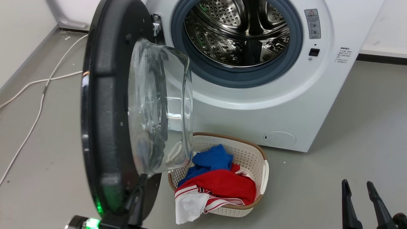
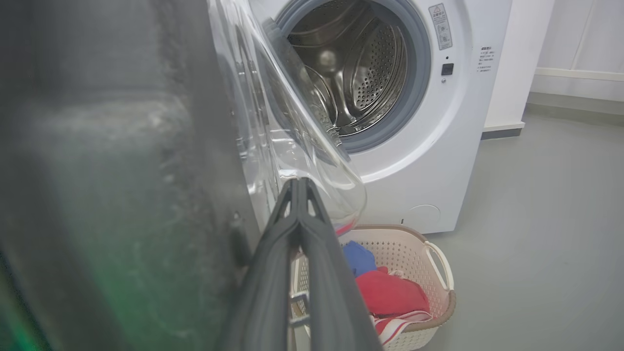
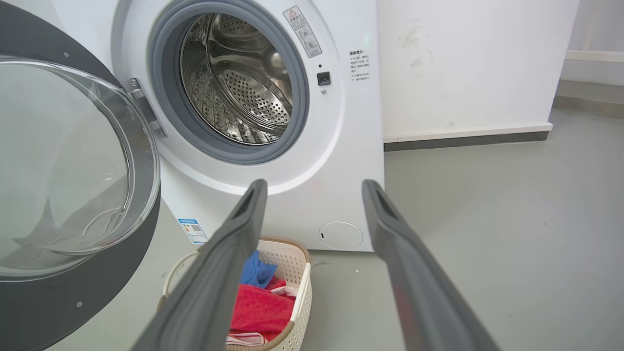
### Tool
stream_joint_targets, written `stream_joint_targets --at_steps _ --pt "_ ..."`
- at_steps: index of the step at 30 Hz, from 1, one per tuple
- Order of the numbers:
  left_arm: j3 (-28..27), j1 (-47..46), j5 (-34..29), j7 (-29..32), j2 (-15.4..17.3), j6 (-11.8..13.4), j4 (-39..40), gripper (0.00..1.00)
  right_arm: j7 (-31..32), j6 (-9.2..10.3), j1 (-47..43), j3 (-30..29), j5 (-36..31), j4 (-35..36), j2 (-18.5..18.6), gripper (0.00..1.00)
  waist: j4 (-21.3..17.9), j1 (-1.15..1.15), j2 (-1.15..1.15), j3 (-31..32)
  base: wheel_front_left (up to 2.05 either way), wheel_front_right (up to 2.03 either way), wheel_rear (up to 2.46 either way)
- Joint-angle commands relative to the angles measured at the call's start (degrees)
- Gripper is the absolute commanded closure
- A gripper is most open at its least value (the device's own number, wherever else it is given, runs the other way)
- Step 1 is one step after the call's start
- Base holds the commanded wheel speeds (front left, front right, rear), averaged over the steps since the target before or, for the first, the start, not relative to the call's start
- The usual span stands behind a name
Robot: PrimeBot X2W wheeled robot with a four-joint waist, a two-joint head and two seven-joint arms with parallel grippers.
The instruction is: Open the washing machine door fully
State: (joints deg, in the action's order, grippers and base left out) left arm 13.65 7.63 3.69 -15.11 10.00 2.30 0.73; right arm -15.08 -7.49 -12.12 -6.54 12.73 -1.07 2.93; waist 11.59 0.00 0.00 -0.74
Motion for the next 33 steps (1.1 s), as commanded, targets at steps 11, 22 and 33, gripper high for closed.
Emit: stream_joint_targets --at_steps 11,22,33 --pt "-10.09 -1.11 1.37 -0.08 2.43 1.82 -0.65 1.00 -0.12 -0.01 0.35 0.44 -0.01 0.04 -0.09 0.00 1.00 0.00 0.00 -0.89 0.00 0.00 0.00" --pt "-18.74 -4.95 2.68 -0.07 2.56 1.57 -4.57 1.00 -0.12 -0.01 1.78 0.26 -1.03 0.40 -0.10 0.00 0.62 0.00 0.00 -3.12 0.00 0.00 0.00" --pt "-26.95 -9.17 3.16 -0.07 2.83 1.88 -7.78 1.00 -0.12 -0.01 3.13 -0.02 -1.83 0.93 -0.09 0.00 0.05 0.00 0.00 -5.80 0.00 0.00 0.00"
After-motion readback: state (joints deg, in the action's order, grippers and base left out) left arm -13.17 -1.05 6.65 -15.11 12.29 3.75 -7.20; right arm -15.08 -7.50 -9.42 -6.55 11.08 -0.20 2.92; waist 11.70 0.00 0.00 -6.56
